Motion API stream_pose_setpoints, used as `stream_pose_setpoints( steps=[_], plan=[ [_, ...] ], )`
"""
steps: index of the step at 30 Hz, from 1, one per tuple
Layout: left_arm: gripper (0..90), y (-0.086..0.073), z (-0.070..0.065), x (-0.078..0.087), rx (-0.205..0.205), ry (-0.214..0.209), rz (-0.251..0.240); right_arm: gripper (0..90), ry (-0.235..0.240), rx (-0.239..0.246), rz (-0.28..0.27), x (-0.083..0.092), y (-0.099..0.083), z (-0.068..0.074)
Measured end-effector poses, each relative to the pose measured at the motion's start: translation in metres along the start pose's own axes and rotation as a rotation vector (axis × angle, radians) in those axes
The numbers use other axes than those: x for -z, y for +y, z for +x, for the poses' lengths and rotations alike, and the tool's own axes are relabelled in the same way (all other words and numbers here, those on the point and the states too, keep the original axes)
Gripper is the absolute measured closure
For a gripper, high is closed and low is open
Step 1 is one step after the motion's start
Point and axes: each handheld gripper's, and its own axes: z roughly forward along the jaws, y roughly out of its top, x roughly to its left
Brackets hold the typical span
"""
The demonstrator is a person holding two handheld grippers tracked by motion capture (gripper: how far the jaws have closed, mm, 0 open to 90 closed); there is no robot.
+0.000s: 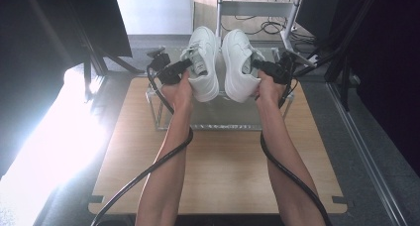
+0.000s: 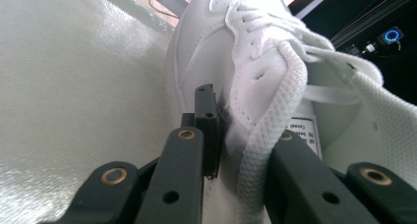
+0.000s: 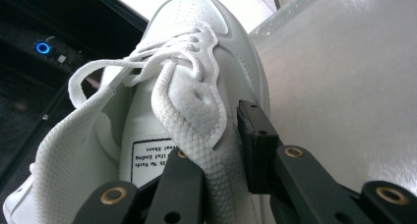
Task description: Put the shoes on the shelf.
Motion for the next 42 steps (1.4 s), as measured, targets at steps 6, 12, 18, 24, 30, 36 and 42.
stream_pose_setpoints(
  steps=[6,12,18,24,30,36,42],
  plan=[
    [79.7,0.0,-0.008,-0.005,-0.02,0.031,0.007,75.4,-0.027,0.01,0.003,-0.007,0.0,0.008],
    [73.5,-0.002,-0.012,-0.009,-0.028,0.037,0.012,68.7,-0.037,0.023,0.003,-0.01,-0.003,0.013],
    [67.3,-0.002,-0.018,-0.015,-0.049,0.052,0.032,62.3,-0.038,0.05,0.019,-0.015,-0.005,0.019],
    [58.6,-0.004,-0.02,-0.019,-0.052,0.042,0.044,56.6,-0.036,0.057,0.035,-0.018,-0.005,0.021],
    [46.4,-0.001,-0.011,-0.018,-0.005,-0.052,0.046,41.6,0.043,0.01,0.063,-0.02,-0.003,0.013],
    [37.6,-0.001,-0.007,-0.017,0.017,-0.089,0.052,35.9,0.067,0.06,0.075,-0.019,-0.001,0.012],
    [29.0,-0.002,-0.008,-0.015,-0.018,-0.109,0.069,28.5,0.077,0.144,0.11,-0.018,0.0,0.013]
  ],
)
